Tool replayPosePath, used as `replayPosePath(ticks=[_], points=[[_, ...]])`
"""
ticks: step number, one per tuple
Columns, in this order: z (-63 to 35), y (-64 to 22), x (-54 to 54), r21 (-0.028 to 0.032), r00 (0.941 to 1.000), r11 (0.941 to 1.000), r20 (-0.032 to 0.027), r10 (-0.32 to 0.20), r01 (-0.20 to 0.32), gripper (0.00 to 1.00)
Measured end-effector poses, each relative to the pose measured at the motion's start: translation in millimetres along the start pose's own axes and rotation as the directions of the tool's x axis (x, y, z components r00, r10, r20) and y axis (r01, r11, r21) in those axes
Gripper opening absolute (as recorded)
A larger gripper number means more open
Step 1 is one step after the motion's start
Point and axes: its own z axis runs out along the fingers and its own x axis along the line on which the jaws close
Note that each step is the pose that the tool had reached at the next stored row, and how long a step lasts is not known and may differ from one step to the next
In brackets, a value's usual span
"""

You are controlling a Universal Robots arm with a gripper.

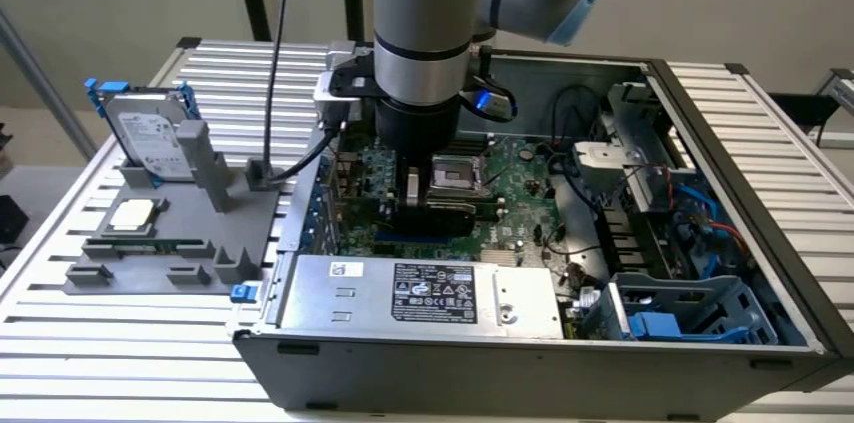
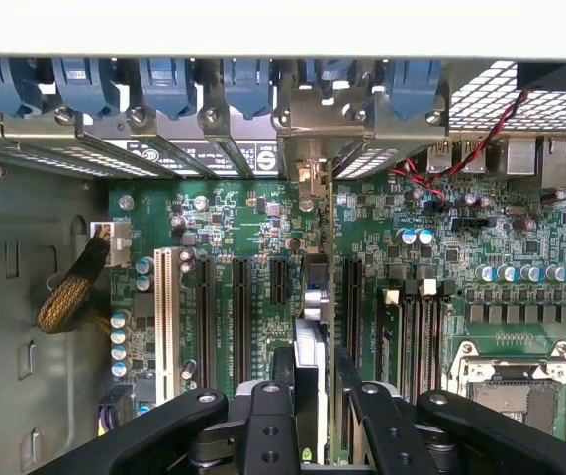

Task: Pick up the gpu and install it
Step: 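Press down on the gpu until it lock into place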

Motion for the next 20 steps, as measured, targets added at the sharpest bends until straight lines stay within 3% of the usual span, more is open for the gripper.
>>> replayPosePath(ticks=[20], points=[[0.1,0.3,-2.0,-0.0005,1.0,1.0,0.0007,0.0,0.0,0.27]])
